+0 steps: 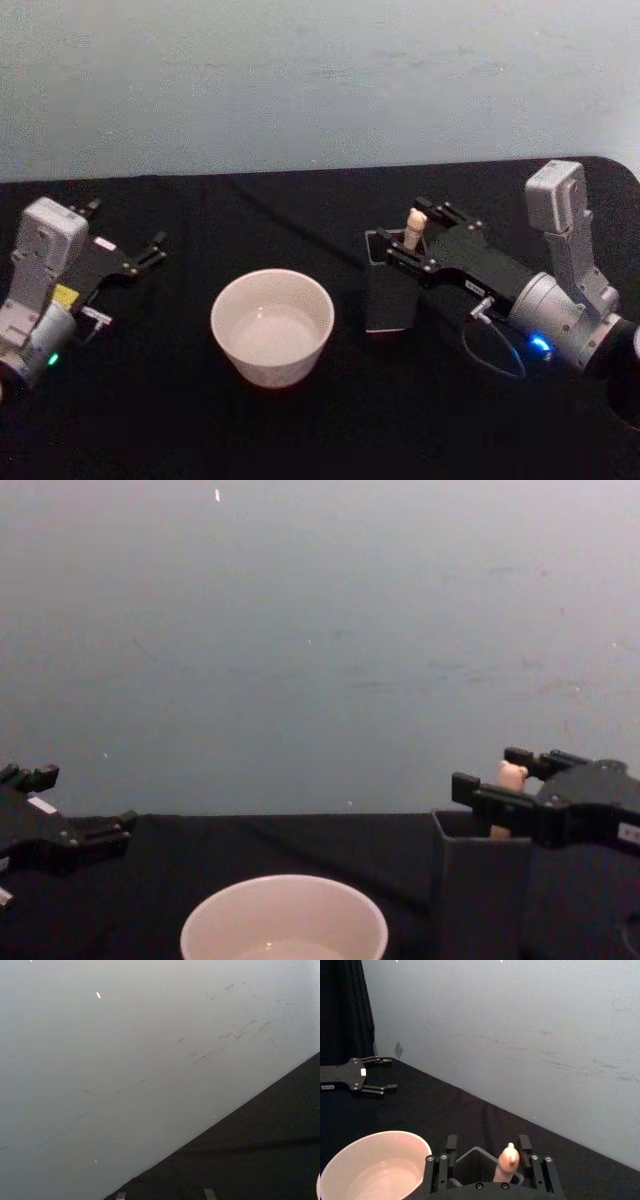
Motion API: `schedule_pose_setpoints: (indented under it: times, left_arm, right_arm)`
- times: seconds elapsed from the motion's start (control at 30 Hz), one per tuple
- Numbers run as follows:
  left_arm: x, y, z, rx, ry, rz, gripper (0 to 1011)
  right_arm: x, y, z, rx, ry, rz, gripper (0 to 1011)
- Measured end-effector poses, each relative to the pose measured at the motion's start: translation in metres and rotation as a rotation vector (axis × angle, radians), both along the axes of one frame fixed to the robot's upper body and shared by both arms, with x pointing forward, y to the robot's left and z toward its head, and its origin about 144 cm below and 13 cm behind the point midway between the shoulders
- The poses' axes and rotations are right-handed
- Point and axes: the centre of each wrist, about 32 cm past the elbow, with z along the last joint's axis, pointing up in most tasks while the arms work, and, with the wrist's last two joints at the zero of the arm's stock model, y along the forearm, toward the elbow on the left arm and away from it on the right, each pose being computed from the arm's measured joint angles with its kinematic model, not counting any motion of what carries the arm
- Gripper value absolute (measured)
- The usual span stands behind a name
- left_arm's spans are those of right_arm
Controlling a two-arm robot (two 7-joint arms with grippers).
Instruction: Pick up the stirring spoon with one hand, stir inside the cup, then place it back in its original position.
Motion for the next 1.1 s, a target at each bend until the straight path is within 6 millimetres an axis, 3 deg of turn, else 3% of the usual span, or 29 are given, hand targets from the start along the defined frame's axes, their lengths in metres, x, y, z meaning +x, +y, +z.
schedule_pose_setpoints:
  times: [0.33, 0.5, 0.7, 0.9, 1.1]
  left_arm:
    - [0.000, 0.000, 0.000, 0.000, 0.000, 0.000, 1001]
    - [0.000, 0.000, 0.000, 0.000, 0.000, 0.000, 1001]
    - [0.000, 0.000, 0.000, 0.000, 0.000, 0.000, 1001]
    - [0.000, 0.000, 0.000, 0.000, 0.000, 0.000, 1001]
    - [0.000, 0.000, 0.000, 0.000, 0.000, 0.000, 1001]
  right_arm:
    - [0.000, 0.000, 0.000, 0.001, -0.001, 0.000, 1002]
    - [0.000, 0.000, 0.001, 0.007, -0.005, -0.001, 1000]
    - [0.003, -0.002, 0.015, 0.068, -0.079, -0.023, 1000]
    - [0.010, -0.007, 0.032, 0.126, -0.165, -0.174, 1000]
    - [0.019, -0.010, 0.022, 0.067, -0.105, -0.388, 1000]
